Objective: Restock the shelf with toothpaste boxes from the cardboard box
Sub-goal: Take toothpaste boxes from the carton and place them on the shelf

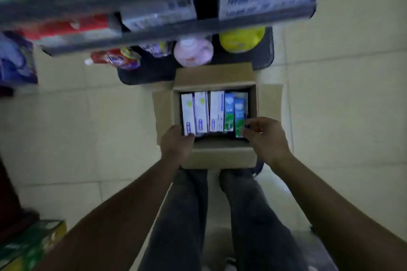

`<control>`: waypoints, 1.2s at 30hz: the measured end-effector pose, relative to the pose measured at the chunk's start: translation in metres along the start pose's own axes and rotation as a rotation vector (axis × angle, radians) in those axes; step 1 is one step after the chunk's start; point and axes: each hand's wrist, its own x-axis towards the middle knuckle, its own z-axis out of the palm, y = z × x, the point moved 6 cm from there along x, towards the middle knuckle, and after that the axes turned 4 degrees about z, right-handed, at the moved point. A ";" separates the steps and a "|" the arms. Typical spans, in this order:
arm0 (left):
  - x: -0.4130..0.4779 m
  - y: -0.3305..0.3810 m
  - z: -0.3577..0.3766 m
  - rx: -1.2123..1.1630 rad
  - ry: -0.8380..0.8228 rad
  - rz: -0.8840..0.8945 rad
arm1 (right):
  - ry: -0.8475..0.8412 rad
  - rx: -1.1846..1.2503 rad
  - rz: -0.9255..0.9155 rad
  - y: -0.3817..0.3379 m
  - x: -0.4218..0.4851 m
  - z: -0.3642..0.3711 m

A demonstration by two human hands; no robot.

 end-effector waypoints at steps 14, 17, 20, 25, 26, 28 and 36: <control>0.203 -0.123 0.178 0.153 -0.060 -0.247 | -0.143 0.041 0.257 0.174 0.084 0.120; 0.207 -0.124 0.177 0.185 0.018 -0.214 | -0.154 0.040 0.310 0.179 0.093 0.119; 0.194 -0.119 0.164 0.106 0.052 -0.210 | -0.188 0.091 0.332 0.169 0.102 0.115; 0.128 -0.093 0.139 0.086 -0.146 0.055 | -0.150 0.204 0.346 0.130 0.114 0.098; 0.111 -0.084 0.132 0.123 -0.181 0.150 | -0.144 0.232 0.337 0.123 0.116 0.094; 0.079 -0.067 0.122 0.131 -0.250 0.331 | -0.162 0.272 0.302 0.110 0.120 0.086; 0.085 -0.060 0.175 -0.244 -0.537 0.106 | 0.073 0.303 0.135 0.125 0.116 0.048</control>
